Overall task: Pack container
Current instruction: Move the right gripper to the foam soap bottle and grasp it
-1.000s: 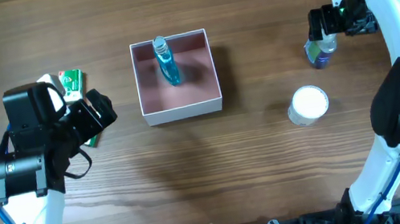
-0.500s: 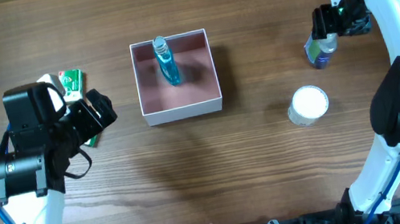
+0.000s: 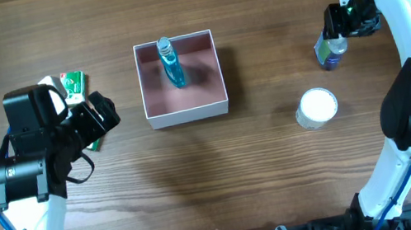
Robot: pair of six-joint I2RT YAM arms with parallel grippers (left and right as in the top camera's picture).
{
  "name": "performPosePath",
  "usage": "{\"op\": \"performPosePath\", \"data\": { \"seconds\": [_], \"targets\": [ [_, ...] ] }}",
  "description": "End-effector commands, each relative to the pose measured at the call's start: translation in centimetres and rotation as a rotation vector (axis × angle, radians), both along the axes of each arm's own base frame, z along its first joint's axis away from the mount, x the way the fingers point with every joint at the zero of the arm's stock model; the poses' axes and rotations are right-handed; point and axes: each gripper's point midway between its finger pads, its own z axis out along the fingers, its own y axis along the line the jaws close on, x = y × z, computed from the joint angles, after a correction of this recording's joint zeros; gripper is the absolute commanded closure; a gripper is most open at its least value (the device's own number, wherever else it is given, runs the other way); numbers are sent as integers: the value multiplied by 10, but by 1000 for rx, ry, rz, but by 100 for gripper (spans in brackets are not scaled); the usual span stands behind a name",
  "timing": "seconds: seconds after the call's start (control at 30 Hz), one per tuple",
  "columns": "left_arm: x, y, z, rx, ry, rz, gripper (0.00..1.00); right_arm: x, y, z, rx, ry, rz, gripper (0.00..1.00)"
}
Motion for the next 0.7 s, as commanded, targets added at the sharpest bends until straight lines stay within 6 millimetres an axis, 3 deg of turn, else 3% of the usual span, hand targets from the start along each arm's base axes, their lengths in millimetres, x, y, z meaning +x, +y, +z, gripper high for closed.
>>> {"op": "performPosePath", "data": {
  "seconds": [0.0,0.13,0.23,0.67],
  "targets": [
    [3,-3,9,-3,-27,-22,0,-2,5,-11,28,25,-1,50],
    [3,-3,9,-3,-28,-22,0,-2,5,-11,29,26,-3,56],
    [3,-3,9,-3,-28,-22,0,-2,5,-11,31,27,-24,67],
    [3,-3,9,-3,-28,-22,0,0,5,-1,37,5,-80,76]
  ]
}}
